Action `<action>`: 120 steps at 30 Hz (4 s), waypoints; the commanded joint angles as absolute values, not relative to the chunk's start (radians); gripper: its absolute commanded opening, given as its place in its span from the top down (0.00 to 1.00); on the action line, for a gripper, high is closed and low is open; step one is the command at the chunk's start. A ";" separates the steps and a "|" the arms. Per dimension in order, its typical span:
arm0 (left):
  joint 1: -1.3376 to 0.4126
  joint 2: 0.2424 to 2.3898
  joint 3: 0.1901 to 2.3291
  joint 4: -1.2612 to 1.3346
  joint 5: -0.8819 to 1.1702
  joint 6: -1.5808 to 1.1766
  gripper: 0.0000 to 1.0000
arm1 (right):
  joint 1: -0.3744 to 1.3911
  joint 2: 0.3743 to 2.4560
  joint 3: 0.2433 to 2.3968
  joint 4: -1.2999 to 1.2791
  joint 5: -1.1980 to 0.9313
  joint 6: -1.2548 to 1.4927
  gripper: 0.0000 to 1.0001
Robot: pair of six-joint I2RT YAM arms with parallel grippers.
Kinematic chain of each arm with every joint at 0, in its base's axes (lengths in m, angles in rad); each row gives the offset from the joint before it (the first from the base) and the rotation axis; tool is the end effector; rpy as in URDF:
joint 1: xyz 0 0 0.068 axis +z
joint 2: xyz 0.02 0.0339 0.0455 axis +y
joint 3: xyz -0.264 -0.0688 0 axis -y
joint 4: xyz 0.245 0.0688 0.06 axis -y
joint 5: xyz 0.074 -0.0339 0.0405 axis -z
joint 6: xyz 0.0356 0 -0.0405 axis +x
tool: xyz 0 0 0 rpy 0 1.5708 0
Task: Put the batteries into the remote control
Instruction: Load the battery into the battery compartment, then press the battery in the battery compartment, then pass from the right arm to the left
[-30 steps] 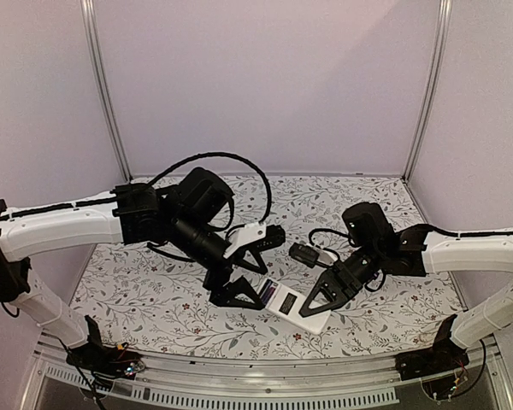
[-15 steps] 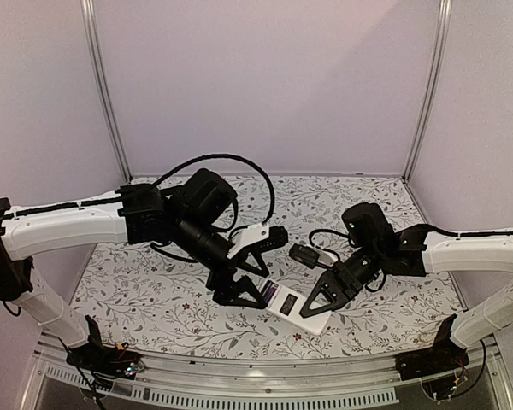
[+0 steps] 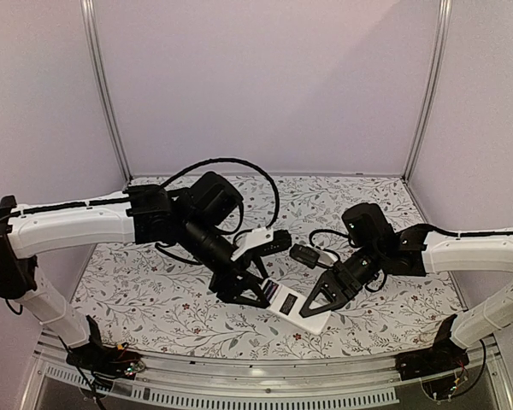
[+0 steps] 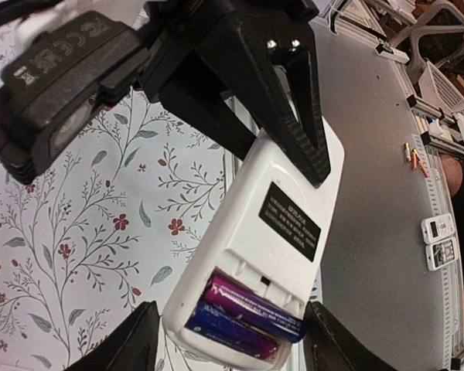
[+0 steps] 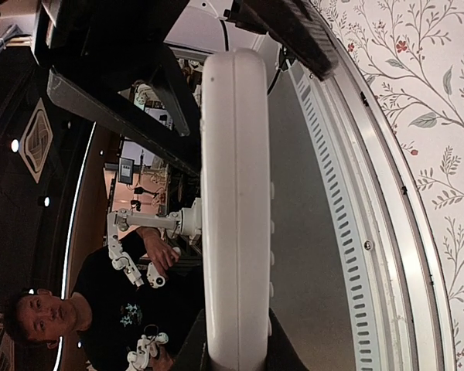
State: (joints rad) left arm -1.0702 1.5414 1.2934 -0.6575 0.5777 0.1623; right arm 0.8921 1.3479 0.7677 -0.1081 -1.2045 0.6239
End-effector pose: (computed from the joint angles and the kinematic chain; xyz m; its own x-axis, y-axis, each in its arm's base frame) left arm 0.1406 -0.2976 0.2937 -0.2277 0.6983 -0.6786 0.9460 -0.0066 -0.3242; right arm 0.1414 0.2283 0.2317 -0.7510 -0.5979 -0.2803 -0.3607 0.0158 0.9325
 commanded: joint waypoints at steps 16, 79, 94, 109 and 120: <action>-1.043 1.608 1.325 -0.650 0.671 0.079 0.59 | 0.908 1.260 0.828 -0.181 -1.198 0.522 1.00; -0.971 1.559 1.259 -0.466 0.699 -0.217 0.31 | 0.907 1.266 0.964 -0.526 -1.060 0.269 1.00; -1.156 1.354 1.233 -0.660 0.219 0.347 0.01 | 0.908 1.317 0.965 -0.527 -1.086 0.325 1.00; -1.378 1.551 1.356 -0.697 -0.075 0.528 0.04 | 0.908 1.368 0.973 -0.537 -1.116 0.339 1.00; -1.414 1.550 1.353 -0.685 -0.117 0.583 0.30 | 0.911 1.421 0.977 -0.538 -1.137 0.361 1.00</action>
